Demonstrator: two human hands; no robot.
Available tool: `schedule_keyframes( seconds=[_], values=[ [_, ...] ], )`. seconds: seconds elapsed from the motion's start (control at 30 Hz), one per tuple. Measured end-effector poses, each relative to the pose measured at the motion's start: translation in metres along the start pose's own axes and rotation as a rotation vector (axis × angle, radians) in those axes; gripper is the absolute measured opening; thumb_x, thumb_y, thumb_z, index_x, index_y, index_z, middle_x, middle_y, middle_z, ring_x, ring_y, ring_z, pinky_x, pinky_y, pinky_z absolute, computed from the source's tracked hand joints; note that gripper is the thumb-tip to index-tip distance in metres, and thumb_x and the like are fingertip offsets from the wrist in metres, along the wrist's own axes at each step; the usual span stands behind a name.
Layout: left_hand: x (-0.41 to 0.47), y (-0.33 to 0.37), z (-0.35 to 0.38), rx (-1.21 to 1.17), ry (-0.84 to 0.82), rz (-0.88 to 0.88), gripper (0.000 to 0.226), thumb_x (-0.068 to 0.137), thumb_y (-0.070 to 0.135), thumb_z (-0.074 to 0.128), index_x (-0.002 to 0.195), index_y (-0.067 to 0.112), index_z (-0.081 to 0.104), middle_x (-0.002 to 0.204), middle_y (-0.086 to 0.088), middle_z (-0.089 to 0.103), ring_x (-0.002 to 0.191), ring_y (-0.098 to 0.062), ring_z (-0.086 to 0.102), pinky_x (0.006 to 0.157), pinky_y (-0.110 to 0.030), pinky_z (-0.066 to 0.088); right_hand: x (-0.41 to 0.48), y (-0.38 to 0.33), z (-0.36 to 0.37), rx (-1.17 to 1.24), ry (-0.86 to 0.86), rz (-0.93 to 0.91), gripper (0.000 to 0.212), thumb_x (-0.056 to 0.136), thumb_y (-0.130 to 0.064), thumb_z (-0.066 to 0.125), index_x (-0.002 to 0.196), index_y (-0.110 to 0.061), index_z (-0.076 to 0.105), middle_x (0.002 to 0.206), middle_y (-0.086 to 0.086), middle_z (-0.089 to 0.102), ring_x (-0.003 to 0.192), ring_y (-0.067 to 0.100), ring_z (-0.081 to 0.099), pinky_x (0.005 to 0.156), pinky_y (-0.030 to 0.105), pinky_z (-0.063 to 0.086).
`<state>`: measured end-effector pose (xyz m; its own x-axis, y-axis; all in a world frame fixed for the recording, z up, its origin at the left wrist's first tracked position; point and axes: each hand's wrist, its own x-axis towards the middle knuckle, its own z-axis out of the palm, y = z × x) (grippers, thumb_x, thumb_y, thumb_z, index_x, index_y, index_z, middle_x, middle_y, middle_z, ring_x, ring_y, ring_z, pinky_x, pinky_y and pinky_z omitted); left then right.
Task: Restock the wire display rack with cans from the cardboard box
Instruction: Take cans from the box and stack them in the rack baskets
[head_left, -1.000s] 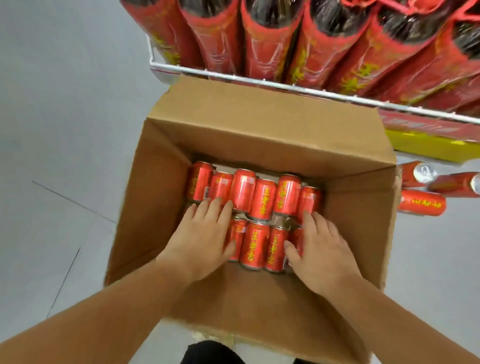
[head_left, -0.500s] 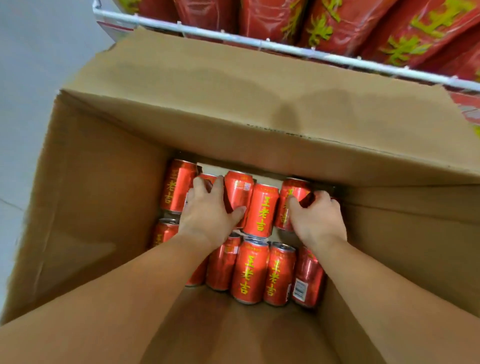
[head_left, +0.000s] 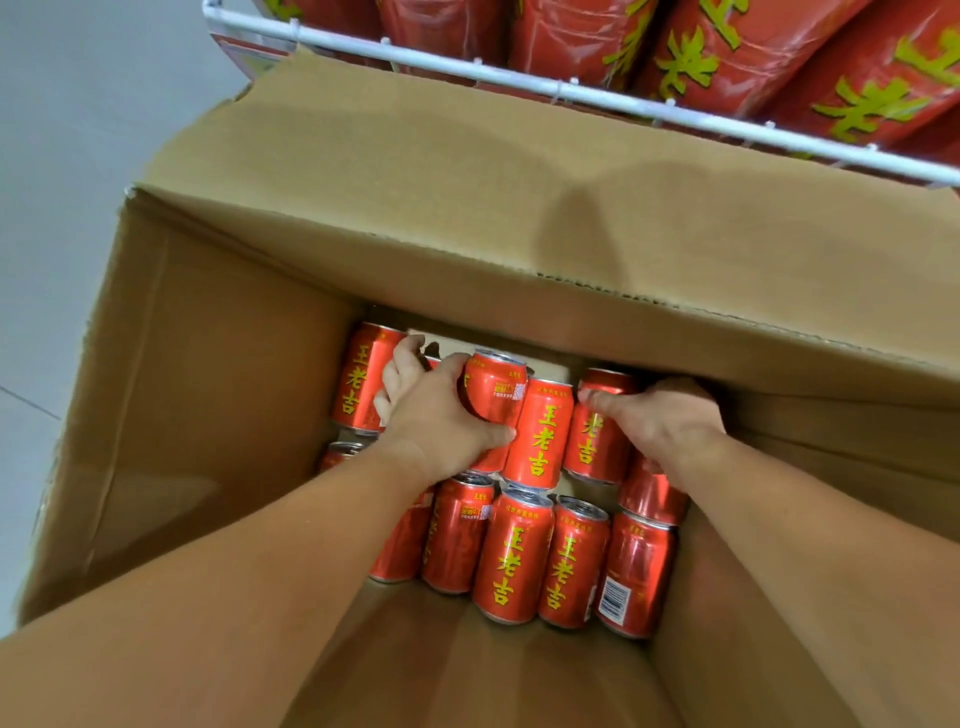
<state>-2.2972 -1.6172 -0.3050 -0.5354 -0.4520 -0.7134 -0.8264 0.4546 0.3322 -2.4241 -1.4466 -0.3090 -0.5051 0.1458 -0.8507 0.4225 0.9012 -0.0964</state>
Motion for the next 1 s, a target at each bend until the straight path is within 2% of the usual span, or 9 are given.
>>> schedule_keyframes(
  seconds=[0.1, 0.23, 0.3, 0.37, 0.47, 0.57, 0.67, 0.8, 1.0],
  values=[
    [-0.014, -0.007, 0.005, -0.092, 0.048, 0.077, 0.082, 0.061, 0.042, 0.093, 0.133, 0.033, 0.053, 0.160, 0.007, 0.007, 0.150, -0.018, 0.007, 0.123, -0.038, 0.012, -0.003, 0.008, 0.009, 0.121, 0.054, -0.083, 0.058, 0.060, -0.062, 0.087, 0.088, -0.014, 0.072, 0.093, 0.001, 0.072, 0.084, 0.018, 0.069, 0.078, 0.029, 0.056],
    [-0.034, -0.009, 0.004, -0.287, 0.020, 0.125, 0.079, 0.065, 0.017, 0.093, 0.125, 0.029, 0.043, 0.146, 0.003, 0.036, 0.138, -0.012, 0.037, 0.117, -0.027, 0.030, -0.024, 0.015, 0.006, 0.216, 0.051, -0.179, 0.039, 0.064, -0.049, 0.090, 0.071, -0.022, 0.063, 0.081, -0.007, 0.068, 0.072, 0.005, 0.062, 0.068, 0.023, 0.048],
    [-0.046, -0.008, -0.002, -0.423, 0.014, 0.089, 0.076, 0.068, 0.008, 0.091, 0.118, 0.031, 0.038, 0.123, 0.008, 0.055, 0.110, 0.001, 0.059, 0.096, -0.018, 0.050, -0.035, 0.017, 0.001, 0.274, 0.049, -0.201, 0.039, 0.066, -0.047, 0.090, 0.082, -0.024, 0.063, 0.085, -0.006, 0.066, 0.074, 0.005, 0.061, 0.072, 0.023, 0.048],
    [-0.055, -0.006, -0.009, -0.511, 0.006, 0.058, 0.078, 0.070, 0.004, 0.089, 0.119, 0.030, 0.034, 0.109, 0.012, 0.058, 0.093, 0.007, 0.063, 0.075, -0.010, 0.053, -0.047, 0.019, -0.005, 0.310, 0.005, -0.201, 0.038, 0.069, -0.045, 0.088, 0.092, -0.024, 0.066, 0.087, -0.007, 0.066, 0.077, 0.006, 0.061, 0.077, 0.025, 0.050],
    [-0.067, -0.002, -0.021, -0.602, -0.031, 0.020, 0.083, 0.070, 0.008, 0.090, 0.125, 0.031, 0.031, 0.113, 0.005, 0.058, 0.099, -0.007, 0.065, 0.074, -0.020, 0.053, -0.060, 0.026, -0.010, 0.337, -0.079, -0.186, 0.045, 0.068, -0.044, 0.089, 0.103, -0.024, 0.069, 0.095, -0.007, 0.071, 0.092, 0.013, 0.068, 0.091, 0.036, 0.056],
    [-0.080, 0.002, -0.031, -0.677, -0.088, -0.026, 0.091, 0.068, 0.017, 0.093, 0.136, 0.035, 0.035, 0.118, 0.003, 0.062, 0.104, -0.014, 0.067, 0.083, -0.033, 0.059, -0.075, 0.035, -0.020, 0.431, -0.173, -0.203, 0.032, 0.068, -0.037, 0.090, 0.093, -0.025, 0.073, 0.091, -0.005, 0.078, 0.089, 0.013, 0.073, 0.091, 0.041, 0.058],
    [-0.095, 0.005, -0.042, -0.720, -0.118, -0.052, 0.092, 0.061, 0.034, 0.096, 0.135, 0.046, 0.044, 0.120, 0.007, 0.064, 0.109, -0.016, 0.067, 0.091, -0.047, 0.058, -0.094, 0.039, -0.031, 0.492, -0.246, -0.217, 0.033, 0.074, -0.030, 0.087, 0.102, -0.026, 0.071, 0.097, -0.005, 0.077, 0.093, 0.012, 0.073, 0.092, 0.041, 0.057],
    [-0.121, 0.012, -0.062, -0.783, -0.163, -0.088, 0.087, 0.065, 0.031, 0.095, 0.134, 0.049, 0.045, 0.121, 0.007, 0.065, 0.111, -0.018, 0.066, 0.093, -0.051, 0.057, -0.121, 0.042, -0.051, 0.592, -0.314, -0.236, 0.046, 0.075, -0.024, 0.085, 0.117, -0.023, 0.066, 0.106, -0.001, 0.075, 0.098, 0.017, 0.073, 0.092, 0.045, 0.057],
    [-0.166, 0.031, -0.104, -0.760, -0.213, -0.049, 0.098, 0.058, 0.032, 0.098, 0.136, 0.046, 0.039, 0.123, 0.004, 0.063, 0.110, -0.018, 0.067, 0.092, -0.049, 0.058, -0.176, 0.039, -0.092, 0.671, -0.388, -0.278, 0.040, 0.082, -0.021, 0.075, 0.120, -0.013, 0.065, 0.109, 0.011, 0.075, 0.103, 0.027, 0.072, 0.087, 0.044, 0.057]
  ],
)
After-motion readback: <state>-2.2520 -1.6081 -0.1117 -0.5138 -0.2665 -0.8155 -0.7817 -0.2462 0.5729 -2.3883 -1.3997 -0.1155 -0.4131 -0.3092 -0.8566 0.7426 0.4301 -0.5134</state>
